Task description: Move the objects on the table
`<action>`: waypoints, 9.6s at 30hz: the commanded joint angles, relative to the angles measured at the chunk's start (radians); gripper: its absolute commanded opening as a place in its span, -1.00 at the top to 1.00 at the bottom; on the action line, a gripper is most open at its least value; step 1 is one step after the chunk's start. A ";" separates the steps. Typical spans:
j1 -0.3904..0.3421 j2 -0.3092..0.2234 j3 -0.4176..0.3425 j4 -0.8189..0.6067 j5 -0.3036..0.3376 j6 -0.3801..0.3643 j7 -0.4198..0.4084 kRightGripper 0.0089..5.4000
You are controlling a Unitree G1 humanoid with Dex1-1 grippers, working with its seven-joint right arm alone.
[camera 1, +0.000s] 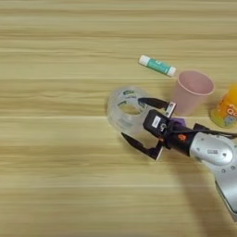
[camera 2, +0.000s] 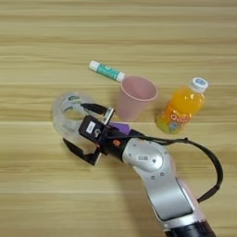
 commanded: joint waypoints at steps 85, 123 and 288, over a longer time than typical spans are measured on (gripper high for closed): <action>-0.325 0.235 0.081 0.265 0.271 0.177 0.106 0.42; -0.024 0.095 -0.175 -0.110 0.287 0.115 -0.011 -0.91; -0.163 0.170 -0.018 -0.013 0.304 0.270 -0.099 0.48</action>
